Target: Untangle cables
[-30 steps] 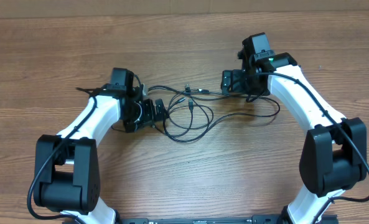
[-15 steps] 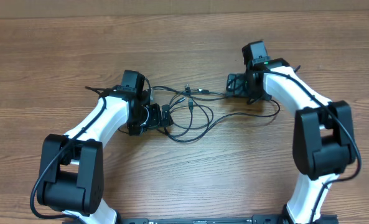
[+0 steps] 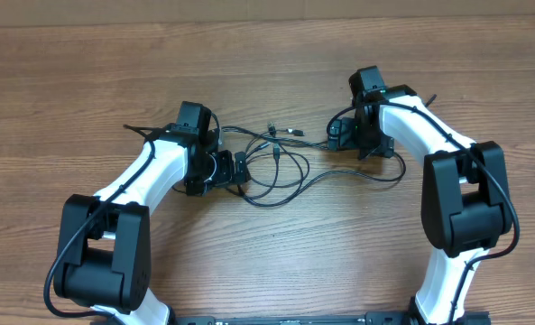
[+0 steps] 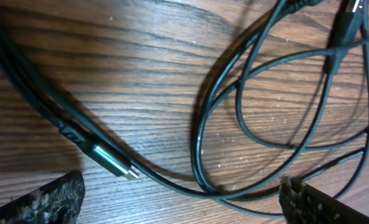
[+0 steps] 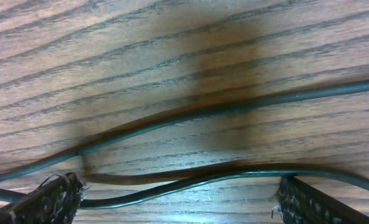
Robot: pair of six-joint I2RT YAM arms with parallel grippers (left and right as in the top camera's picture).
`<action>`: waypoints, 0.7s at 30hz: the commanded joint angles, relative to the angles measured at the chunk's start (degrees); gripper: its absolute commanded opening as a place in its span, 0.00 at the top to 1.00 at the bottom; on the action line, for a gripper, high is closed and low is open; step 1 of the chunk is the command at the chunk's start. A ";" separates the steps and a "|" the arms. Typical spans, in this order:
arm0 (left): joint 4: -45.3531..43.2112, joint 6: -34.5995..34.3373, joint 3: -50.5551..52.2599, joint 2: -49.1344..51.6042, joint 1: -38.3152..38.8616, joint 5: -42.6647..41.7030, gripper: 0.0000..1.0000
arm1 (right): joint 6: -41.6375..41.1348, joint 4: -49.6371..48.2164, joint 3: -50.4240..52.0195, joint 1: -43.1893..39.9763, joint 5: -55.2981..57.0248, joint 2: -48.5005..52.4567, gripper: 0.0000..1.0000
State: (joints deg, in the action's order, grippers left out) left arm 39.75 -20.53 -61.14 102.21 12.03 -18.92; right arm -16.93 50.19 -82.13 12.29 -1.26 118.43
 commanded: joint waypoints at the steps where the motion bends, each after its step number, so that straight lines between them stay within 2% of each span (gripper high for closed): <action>1: -0.74 1.27 -0.50 -1.07 0.52 1.79 0.01 | -0.59 0.11 -3.54 -0.92 -2.71 2.36 0.00; 7: -0.83 1.25 -0.50 -1.07 0.52 1.79 0.01 | 0.66 2.03 -10.12 -1.18 -2.71 2.36 0.00; 21: -1.01 1.25 -0.50 -1.07 0.52 1.79 0.00 | 0.63 -3.98 -6.75 -1.18 5.05 2.47 0.00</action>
State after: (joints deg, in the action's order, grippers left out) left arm 39.00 -20.51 -61.14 102.21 12.03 -17.72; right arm -16.45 47.11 -90.17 11.29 0.25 120.86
